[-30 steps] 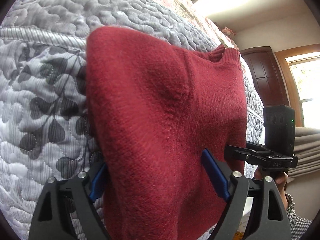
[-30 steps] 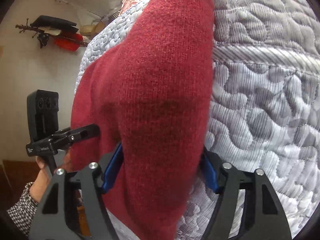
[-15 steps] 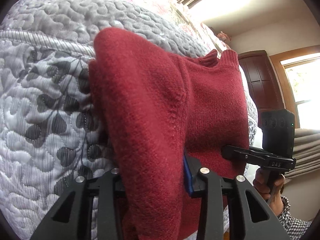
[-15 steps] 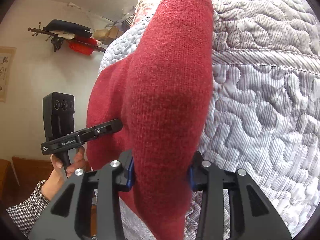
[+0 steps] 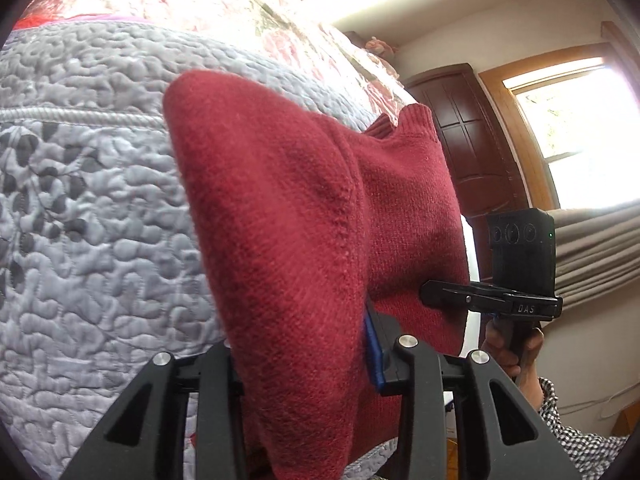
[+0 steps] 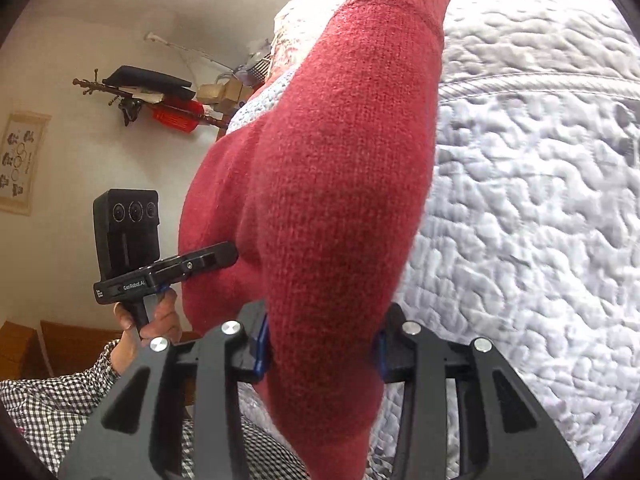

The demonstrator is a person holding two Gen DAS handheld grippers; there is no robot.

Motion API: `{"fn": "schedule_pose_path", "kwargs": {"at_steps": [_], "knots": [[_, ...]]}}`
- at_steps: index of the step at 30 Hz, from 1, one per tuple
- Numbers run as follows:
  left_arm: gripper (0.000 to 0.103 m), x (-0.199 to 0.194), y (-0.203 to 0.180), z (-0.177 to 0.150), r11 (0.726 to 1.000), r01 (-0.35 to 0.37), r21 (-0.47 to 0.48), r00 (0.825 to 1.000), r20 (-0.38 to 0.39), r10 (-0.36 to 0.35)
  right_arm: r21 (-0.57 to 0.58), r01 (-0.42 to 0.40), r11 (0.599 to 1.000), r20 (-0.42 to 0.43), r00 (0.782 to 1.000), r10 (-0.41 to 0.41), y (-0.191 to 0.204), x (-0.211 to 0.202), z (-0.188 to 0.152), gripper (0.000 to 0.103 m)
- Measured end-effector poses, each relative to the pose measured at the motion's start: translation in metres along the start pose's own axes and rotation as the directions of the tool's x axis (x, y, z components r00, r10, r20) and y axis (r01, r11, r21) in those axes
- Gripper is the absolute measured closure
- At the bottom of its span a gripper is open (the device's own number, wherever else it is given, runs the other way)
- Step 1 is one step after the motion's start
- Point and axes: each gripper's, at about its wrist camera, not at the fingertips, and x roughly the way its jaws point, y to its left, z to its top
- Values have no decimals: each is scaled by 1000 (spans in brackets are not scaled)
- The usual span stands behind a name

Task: Fold small clothes

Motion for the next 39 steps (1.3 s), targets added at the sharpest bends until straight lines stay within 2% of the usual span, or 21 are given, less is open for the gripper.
{"fn": "schedule_pose_path", "kwargs": {"at_steps": [3,8,12,16,20,26,32,34,36,37,39], "knots": [[66,27,-16,-10,1000,-5,9,1000,-18,5,18,55,998,-7,998,-54,-21,-15,-13,65],[64,67,-21,-34,996,-88,35,996,-14,88,76,148,986,-54,988,-144,-63,3,-27,64],[59,84,-16,-44,985,-160,65,987,24,159,122,152,981,-34,988,-149,-90,14,-34,61],[50,95,-17,-46,971,-218,98,976,38,215,88,203,975,-22,979,-202,-98,13,-44,56],[40,77,-11,-55,966,-246,83,969,55,242,67,271,960,21,962,-273,-78,15,-47,35],[29,40,-15,-91,939,-326,107,944,97,316,74,244,967,74,966,-249,-81,-20,-98,27],[29,33,0,-131,936,-348,54,936,78,344,121,200,972,32,978,-205,-93,-12,-163,26],[29,37,5,-139,932,-359,41,932,70,356,149,165,975,14,986,-169,-101,-3,-180,28],[29,41,9,-145,930,-365,34,930,56,363,187,123,975,-4,992,-124,-111,6,-191,45],[29,43,11,-147,929,-368,32,929,51,366,202,101,974,-10,995,-101,-116,9,-195,49],[28,46,15,-150,928,-373,24,928,39,372,223,88,971,-7,996,-89,-121,12,-199,69]]}}
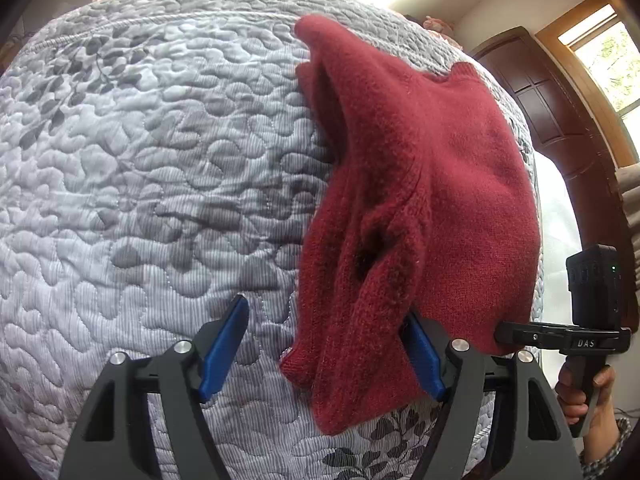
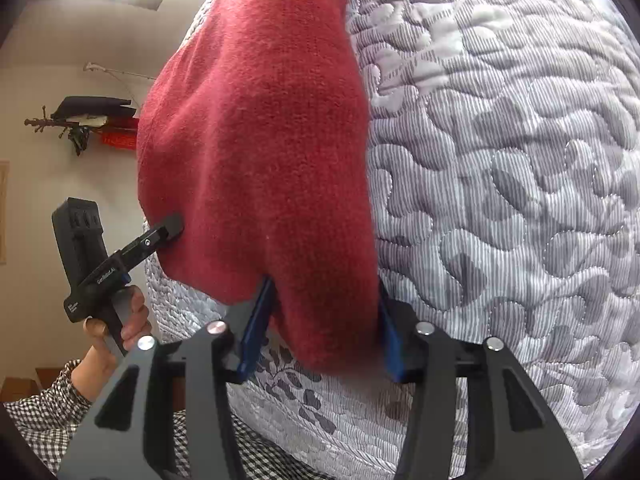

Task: Fold small clothes

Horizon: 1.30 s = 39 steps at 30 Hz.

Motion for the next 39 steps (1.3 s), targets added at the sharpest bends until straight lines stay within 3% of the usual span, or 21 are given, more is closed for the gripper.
{"fn": "schedule_pose_path", "kwargs": {"at_steps": [3,8,13,19,23,26,31,37,38,39], "knots": [[29,0,1,-4,1000,9,-27,1000,-9,-10,15,-34,999,18,999,34,0,-11,-4,80],[30,-11,-14,-13,1000,25,6,1000,10,-25,-39,-23,999,94,995,26,19,-54,-9,82],[28,-1,-15,-20,1000,-15,15,1000,0,15,-16,52,999,60,997,-51,8,-44,-9,82],[25,12,-8,-23,999,-44,23,999,-15,45,26,111,993,41,993,-112,-5,-19,-9,78],[27,1,-20,-16,997,-64,53,998,-1,64,-20,162,987,48,986,-161,14,-23,-6,65],[28,-23,-23,2,998,-40,47,997,65,37,-75,239,968,105,967,-230,30,-45,-10,44],[28,-40,-23,54,1000,12,1,990,143,-12,-115,292,950,200,943,-266,49,-75,4,44],[29,-1,-15,117,998,9,-55,996,94,-3,-173,375,911,230,914,-333,70,-73,40,44],[35,6,-13,124,998,18,-65,996,89,-12,-178,376,909,228,915,-334,69,-70,45,44],[53,11,-12,130,997,39,-72,996,79,-33,-182,375,909,226,916,-332,71,-67,49,44]]}}
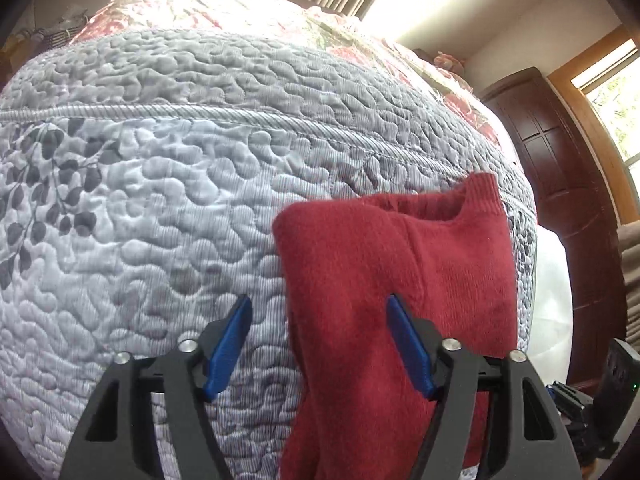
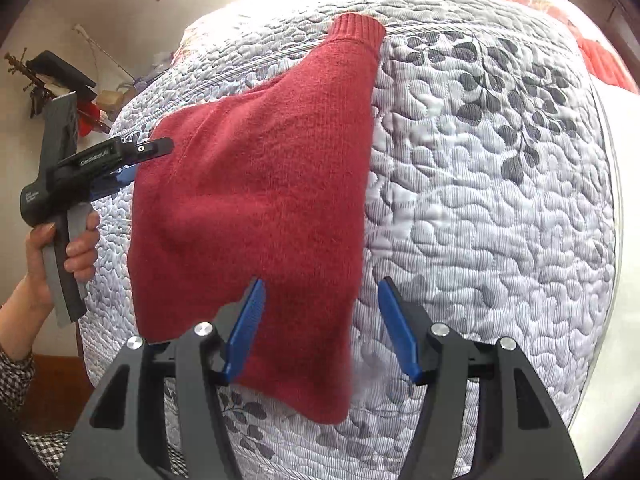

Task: Fold small clothes

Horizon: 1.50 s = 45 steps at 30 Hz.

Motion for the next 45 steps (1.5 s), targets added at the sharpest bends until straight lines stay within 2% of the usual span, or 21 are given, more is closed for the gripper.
{"fn": "schedule_pose_path", "kwargs": {"at_steps": [1,2,3,6,8,13,17,20,22,26,30,34,37,39,42,45], "knots": [[65,6,0,6,999,45,-6,999,-19,-45,-2,1,1000,-2,1000,-1,-2,2,3,45],[83,8,-3,9,998,69,-9,997,-34,-70,-4,5,1000,-6,1000,-5,-2,5,6,45],[92,8,-6,13,998,63,-5,998,-26,-63,-6,8,1000,-9,1000,-9,-1,8,9,45],[93,-10,-18,22,994,101,44,994,46,-103,-10,-6,1000,-6,1000,5,4,13,14,45],[93,-19,-22,27,993,86,80,991,93,-93,-4,-23,1000,0,1000,23,8,20,22,45],[93,13,10,18,998,-3,57,1000,13,2,-5,-26,1000,-17,1000,26,13,43,36,42],[90,20,20,15,1000,22,-5,1000,8,-22,10,-31,999,-42,999,32,15,63,41,42],[73,5,13,14,1000,-26,15,999,26,25,16,-27,999,-36,999,28,15,58,41,42],[69,-12,9,6,998,-55,31,998,43,53,9,-20,1000,-22,1000,20,16,47,38,42],[68,-45,-2,-29,992,-89,84,994,68,84,-2,-33,999,7,999,33,23,26,22,42],[64,-61,-16,-77,987,-98,129,994,56,91,-5,-27,1000,2,1000,27,30,20,0,42],[59,-51,-18,-116,977,-141,162,990,27,138,6,-6,1000,-24,1000,6,33,30,-18,43],[57,-32,-6,-132,975,-169,146,985,-14,173,15,40,999,-58,998,-39,28,50,-27,43],[50,-21,4,-135,974,-181,135,982,-30,186,7,68,998,-73,995,-68,27,62,-32,43],[44,-14,13,-135,976,-180,120,982,-43,186,66,43,997,-90,995,-37,18,76,-37,43],[44,-24,9,-133,975,-184,125,981,-32,190,98,24,995,-77,997,-17,16,67,-38,42]]}}
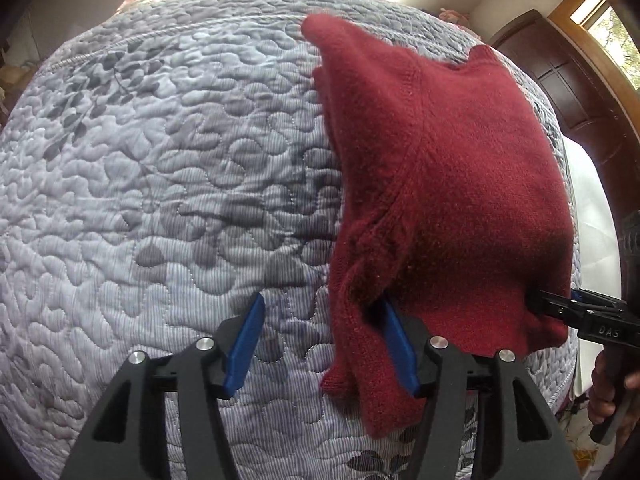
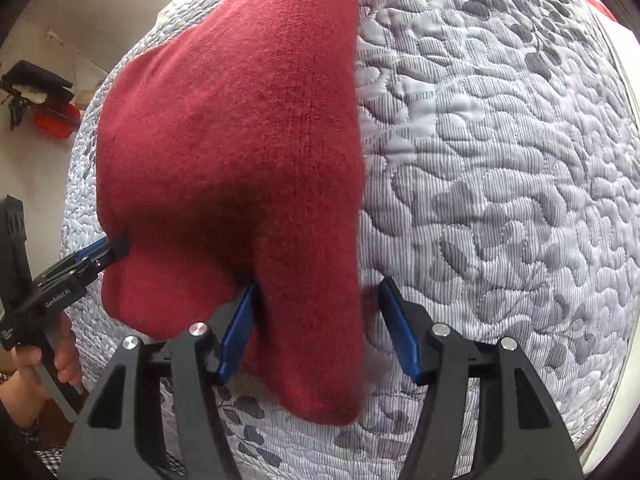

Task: Fold small clothes

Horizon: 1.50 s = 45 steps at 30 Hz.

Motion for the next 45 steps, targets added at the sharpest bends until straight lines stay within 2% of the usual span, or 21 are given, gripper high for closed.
{"fn": "schedule_pose_path", "kwargs": {"at_steps": [1,3,4,6,9,11,17,24,28,45], "knots": [[44,-8,-1,0,1000,-3,-5,1000,7,3,2,0,1000,12,1000,0,2,-7,-2,40],[43,-25,-3,-2,1000,-24,-14,999,23,25,-7,37,999,34,999,-36,6,-24,-6,26],[42,-33,-3,-4,999,-29,-18,999,33,30,-14,52,999,50,997,-51,10,-34,-9,24],[34,-48,-6,-8,999,-45,-28,998,49,46,-19,58,998,69,996,-57,16,-48,-14,13],[21,-66,-9,-14,996,-85,-35,994,59,87,-31,112,993,92,990,-109,27,-65,-22,9],[17,-74,-14,-18,992,-126,-24,990,54,128,-32,128,991,98,987,-124,32,-75,-30,6],[9,-103,-33,-31,984,-176,7,981,88,175,-38,141,989,134,982,-135,44,-99,-46,4],[9,-130,-43,-41,979,-204,1,973,114,203,-13,126,992,154,980,-123,53,-124,-64,4],[8,-143,-47,-48,976,-220,2,967,133,217,-5,159,987,170,973,-155,58,-135,-71,4],[8,-175,-61,-71,980,-201,11,970,145,197,-18,134,991,202,971,-127,80,-159,-90,4]]}}
